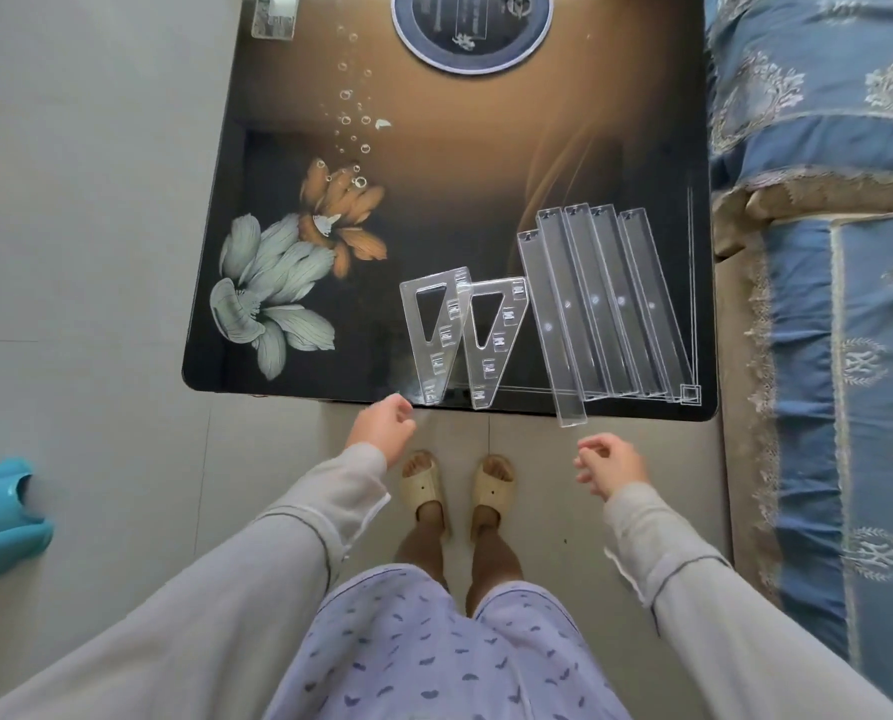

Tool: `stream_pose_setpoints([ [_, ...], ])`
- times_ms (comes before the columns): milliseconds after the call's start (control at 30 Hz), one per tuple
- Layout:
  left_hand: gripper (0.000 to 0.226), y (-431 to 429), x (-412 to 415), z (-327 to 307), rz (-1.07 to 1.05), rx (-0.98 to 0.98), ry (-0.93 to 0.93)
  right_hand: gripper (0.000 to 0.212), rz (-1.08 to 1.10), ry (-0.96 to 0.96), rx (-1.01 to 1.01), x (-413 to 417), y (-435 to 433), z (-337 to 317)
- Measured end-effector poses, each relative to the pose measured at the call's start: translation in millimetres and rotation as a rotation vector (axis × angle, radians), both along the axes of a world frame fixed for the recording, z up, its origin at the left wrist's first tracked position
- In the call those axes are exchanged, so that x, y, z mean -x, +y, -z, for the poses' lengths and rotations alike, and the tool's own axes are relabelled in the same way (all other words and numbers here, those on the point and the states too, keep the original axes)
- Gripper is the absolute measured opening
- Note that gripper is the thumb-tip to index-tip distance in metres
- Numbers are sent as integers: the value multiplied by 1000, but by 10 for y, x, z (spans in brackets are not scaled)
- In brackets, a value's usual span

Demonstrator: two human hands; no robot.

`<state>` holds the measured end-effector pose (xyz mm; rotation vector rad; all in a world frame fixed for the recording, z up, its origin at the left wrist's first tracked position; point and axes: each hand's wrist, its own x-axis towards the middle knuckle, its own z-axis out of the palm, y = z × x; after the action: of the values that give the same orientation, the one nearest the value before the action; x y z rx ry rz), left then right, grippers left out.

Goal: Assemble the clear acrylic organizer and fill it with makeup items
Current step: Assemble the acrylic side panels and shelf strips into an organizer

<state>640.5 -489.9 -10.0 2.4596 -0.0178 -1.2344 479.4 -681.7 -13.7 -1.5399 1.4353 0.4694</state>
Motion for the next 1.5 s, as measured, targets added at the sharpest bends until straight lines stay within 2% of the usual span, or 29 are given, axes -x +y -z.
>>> stream_pose_setpoints([
  [100,31,-262,-176,126,45,23,-143,19,-73,-80,152,-443,-144,88],
  [300,44,-566,-349,511,348,-72,-494,20,-130,-128,390,-1148,-267,296],
  [467,52,-685,-341,759,370,-27,-636,22,-160,-101,457,-1345,-290,512],
  [600,42,-690,-355,878,318,27,-703,14,-236,-50,546,-1363,-285,657],
  [933,37,-722,-424,864,251,9,-652,19,-246,-106,614,-1339,-290,533],
  [1033,40,-709,-448,825,217,31,-634,15,-198,-207,619,-1259,-216,437],
  [1133,55,-683,-488,804,182,68,-570,12,-168,-344,589,-1163,-91,317],
  [1367,41,-699,-586,713,86,63,-453,11,-115,-352,428,-1039,65,202],
  [1500,26,-606,-667,634,-175,244,-397,11,-68,-399,342,-1036,81,177],
])
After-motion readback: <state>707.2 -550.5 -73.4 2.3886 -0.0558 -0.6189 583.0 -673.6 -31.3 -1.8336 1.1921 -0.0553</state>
